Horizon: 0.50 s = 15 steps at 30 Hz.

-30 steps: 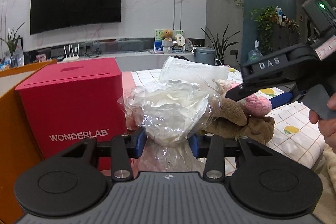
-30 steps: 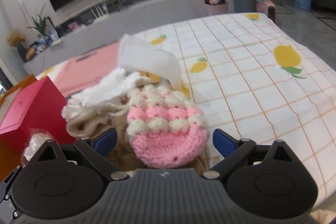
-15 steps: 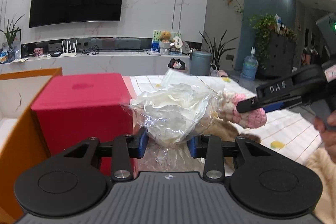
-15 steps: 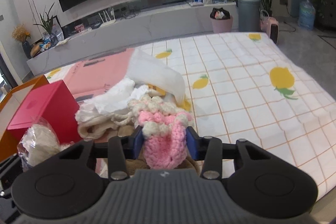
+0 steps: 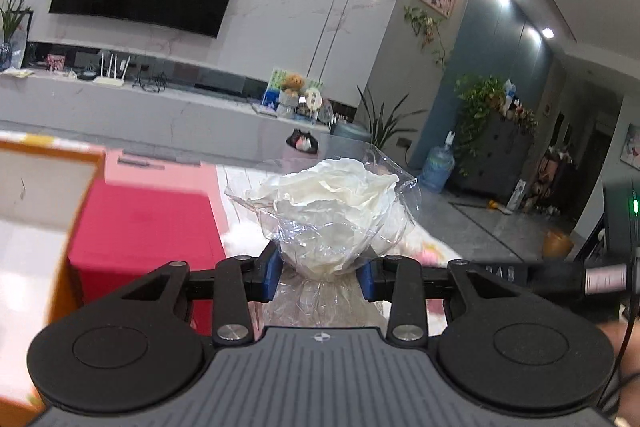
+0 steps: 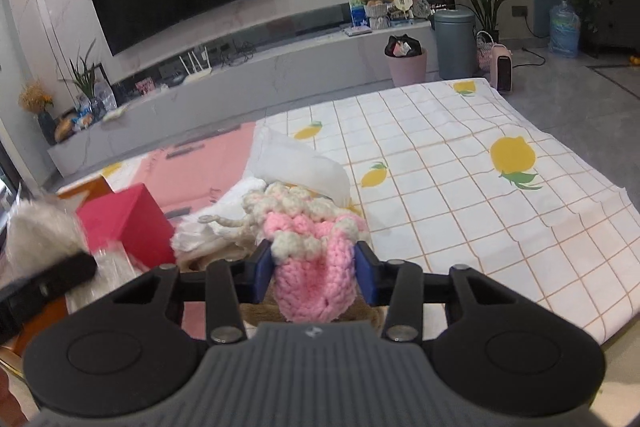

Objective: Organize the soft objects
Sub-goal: 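Lift the tissue bag with the left tool while the right tool carries the pink hat over the orange box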

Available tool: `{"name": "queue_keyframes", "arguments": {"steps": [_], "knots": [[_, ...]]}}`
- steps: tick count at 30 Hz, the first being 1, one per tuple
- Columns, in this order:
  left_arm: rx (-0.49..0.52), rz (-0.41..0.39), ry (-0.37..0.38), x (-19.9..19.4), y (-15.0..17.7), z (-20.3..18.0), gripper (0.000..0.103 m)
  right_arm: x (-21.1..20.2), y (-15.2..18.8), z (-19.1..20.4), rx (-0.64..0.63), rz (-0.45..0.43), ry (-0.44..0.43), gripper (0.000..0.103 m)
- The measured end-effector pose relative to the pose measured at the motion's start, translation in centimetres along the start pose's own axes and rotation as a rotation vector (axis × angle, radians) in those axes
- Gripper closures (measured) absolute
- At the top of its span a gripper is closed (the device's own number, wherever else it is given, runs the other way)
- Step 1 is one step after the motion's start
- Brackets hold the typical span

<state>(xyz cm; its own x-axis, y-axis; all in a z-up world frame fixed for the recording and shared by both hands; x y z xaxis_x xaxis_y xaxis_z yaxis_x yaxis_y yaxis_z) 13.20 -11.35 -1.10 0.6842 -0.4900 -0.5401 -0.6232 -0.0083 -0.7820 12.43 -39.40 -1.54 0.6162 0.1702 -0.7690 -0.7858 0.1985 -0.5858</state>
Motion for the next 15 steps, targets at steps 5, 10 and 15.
{"name": "queue_keyframes", "arguments": {"steps": [5, 10, 15], "knots": [[0.02, -0.066, -0.022, -3.6, -2.4, 0.9, 0.06, -2.6, 0.3, 1.8, -0.022, -0.061, -0.037, 0.06], [0.03, -0.125, -0.076, -8.1, -3.7, 3.1, 0.06, -5.8, 0.8, 4.5, -0.055, -0.125, -0.075, 0.06], [0.049, -0.177, -0.183, -12.2, -5.6, 5.6, 0.06, -8.6, 1.6, 9.1, -0.111, -0.15, -0.146, 0.06]]}}
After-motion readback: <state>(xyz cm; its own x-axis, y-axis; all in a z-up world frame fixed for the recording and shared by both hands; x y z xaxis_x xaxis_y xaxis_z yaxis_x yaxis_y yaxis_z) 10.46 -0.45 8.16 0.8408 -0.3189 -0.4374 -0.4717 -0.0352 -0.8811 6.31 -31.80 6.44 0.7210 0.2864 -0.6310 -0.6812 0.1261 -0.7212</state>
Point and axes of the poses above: each gripper's, at about its wrist camera, not at the fingertips, and x roughly the way its jaws point, z to its left, y to its underside, the point moved 3 cm from there along x, roughly the way its jaws point, and after that the axes turned 14 degrees about z, right-handed, at the moved point
